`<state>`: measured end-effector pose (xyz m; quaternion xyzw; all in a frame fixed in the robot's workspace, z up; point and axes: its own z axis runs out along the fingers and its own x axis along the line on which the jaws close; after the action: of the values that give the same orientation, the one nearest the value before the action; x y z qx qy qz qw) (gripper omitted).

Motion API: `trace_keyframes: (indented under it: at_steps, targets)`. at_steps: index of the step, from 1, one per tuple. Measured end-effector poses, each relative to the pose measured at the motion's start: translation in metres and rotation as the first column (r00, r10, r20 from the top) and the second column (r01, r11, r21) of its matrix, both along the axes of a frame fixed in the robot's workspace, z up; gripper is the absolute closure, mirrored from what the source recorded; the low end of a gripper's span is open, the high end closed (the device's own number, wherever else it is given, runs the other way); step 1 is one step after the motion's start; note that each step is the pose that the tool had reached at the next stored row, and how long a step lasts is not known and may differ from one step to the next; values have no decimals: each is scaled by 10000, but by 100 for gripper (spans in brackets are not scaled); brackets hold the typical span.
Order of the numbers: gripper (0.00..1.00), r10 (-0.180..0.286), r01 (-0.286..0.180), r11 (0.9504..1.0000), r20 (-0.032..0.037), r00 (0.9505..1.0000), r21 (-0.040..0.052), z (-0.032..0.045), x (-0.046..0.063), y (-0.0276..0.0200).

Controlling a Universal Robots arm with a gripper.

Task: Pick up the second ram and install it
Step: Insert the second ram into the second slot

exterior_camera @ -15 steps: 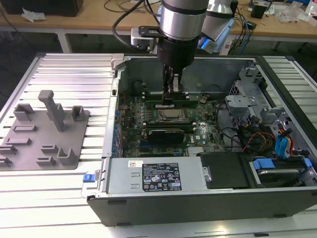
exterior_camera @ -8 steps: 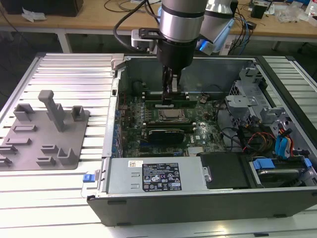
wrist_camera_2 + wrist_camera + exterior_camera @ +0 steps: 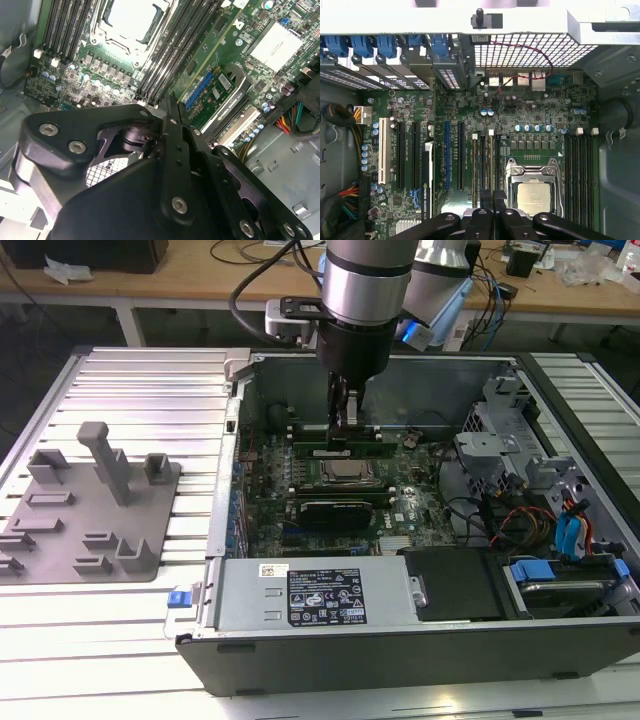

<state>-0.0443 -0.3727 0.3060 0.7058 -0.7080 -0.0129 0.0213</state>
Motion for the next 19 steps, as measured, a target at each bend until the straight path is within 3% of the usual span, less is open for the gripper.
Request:
trace_keyframes:
  at_steps: [8,13,19]
  targets:
    - [91,0,0,10000,2,10000,4,-7,0,1]
    - [91,-1,1,10000,1,10000,1,-119,-1,0]
    - [91,0,0,10000,0,10000,0,-181,-1,0]
